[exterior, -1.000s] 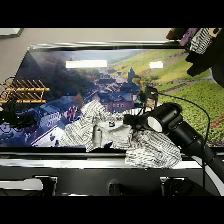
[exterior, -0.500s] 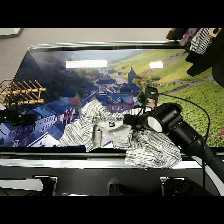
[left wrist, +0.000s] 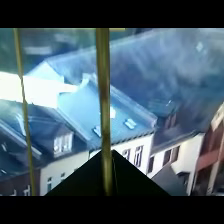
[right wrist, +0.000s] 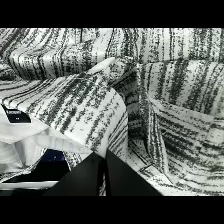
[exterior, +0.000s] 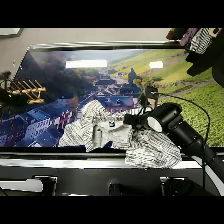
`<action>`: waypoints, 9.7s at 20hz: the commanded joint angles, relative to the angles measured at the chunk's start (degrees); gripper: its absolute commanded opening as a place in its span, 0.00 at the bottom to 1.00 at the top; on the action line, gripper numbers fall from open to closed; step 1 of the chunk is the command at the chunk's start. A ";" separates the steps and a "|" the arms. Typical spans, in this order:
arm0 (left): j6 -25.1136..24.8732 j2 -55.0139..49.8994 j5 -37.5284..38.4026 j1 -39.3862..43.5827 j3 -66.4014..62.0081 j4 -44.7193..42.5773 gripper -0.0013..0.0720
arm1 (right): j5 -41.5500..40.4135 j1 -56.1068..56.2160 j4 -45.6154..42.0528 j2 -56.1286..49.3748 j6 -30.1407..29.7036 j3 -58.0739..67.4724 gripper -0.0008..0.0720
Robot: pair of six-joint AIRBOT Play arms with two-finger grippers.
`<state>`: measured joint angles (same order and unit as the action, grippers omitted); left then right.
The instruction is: Fold the clothes and pants, and hang the long-sleeved shirts on hangers.
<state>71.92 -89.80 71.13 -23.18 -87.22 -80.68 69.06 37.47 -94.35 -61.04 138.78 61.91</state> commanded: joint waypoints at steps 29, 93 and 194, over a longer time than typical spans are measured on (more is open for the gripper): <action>0.87 76.00 3.56 40.17 47.95 26.25 0.04 | -4.57 -16.33 1.95 -6.67 5.99 -0.02 0.05; -59.14 28.44 -15.72 49.81 51.36 78.01 0.04 | 12.96 -16.22 15.82 6.10 -7.89 16.15 0.15; 3.04 15.08 -25.90 41.97 28.04 44.76 0.04 | 34.14 -15.39 11.08 -2.73 -69.42 25.57 0.04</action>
<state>75.18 -74.70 44.95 19.20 -59.11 -35.42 100.68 21.87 -82.32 -64.58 67.61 87.44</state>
